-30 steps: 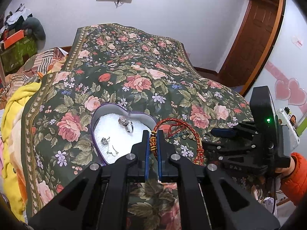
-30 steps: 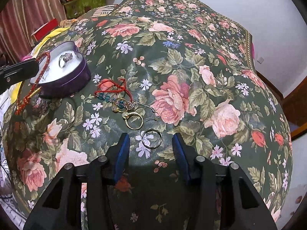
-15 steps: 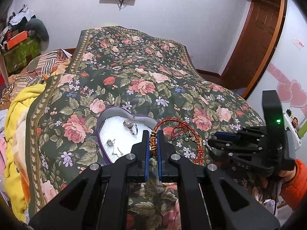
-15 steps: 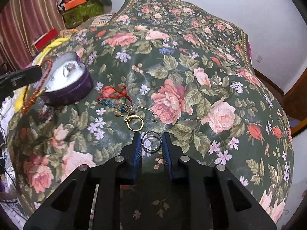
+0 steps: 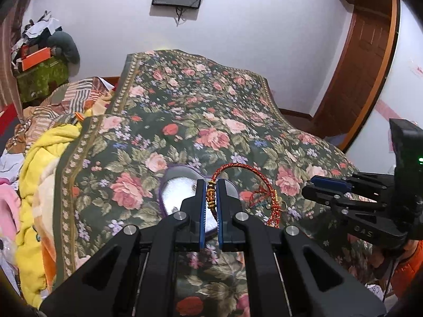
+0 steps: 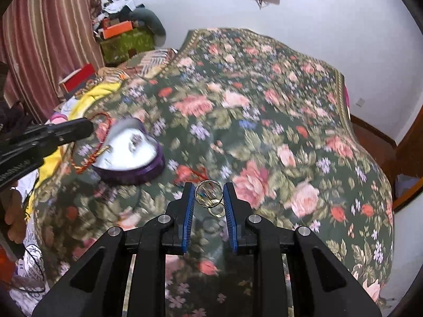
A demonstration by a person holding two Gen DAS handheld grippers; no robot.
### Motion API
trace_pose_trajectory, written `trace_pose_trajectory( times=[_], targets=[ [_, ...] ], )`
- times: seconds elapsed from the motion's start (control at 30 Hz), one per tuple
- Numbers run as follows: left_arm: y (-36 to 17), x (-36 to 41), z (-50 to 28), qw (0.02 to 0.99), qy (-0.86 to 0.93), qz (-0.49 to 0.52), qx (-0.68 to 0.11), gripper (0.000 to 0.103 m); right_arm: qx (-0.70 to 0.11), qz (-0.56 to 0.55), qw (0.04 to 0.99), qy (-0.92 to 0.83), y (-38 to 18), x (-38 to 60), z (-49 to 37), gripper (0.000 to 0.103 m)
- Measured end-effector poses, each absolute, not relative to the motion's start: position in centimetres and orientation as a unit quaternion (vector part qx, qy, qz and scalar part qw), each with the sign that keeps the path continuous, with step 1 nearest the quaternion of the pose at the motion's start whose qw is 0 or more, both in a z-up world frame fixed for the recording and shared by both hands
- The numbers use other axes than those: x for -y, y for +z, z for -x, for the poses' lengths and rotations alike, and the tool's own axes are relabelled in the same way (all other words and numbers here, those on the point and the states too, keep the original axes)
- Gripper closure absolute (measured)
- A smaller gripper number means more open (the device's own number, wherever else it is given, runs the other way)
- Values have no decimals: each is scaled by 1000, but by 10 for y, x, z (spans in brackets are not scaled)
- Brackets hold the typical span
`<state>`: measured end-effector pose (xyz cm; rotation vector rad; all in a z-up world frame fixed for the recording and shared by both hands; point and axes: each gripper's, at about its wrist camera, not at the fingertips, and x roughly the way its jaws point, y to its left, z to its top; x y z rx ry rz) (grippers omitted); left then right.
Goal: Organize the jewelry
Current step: 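Lower the bracelet with the left tool while the right tool lowers the ring into the tin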
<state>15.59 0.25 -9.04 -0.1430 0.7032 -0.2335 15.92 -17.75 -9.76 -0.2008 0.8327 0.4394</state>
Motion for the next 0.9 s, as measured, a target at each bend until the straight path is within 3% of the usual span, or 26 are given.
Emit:
trace_pose_trajectory(
  times=[0.47,0.9],
  targets=[
    [-81,-35,-167,940,-74,84,-322,98,-379,64,886,260,-87,143,-165,83],
    [-108,-28,-185,930,-78,75,-351,98,-390,59,877,276,-98,127,-174,83]
  ],
)
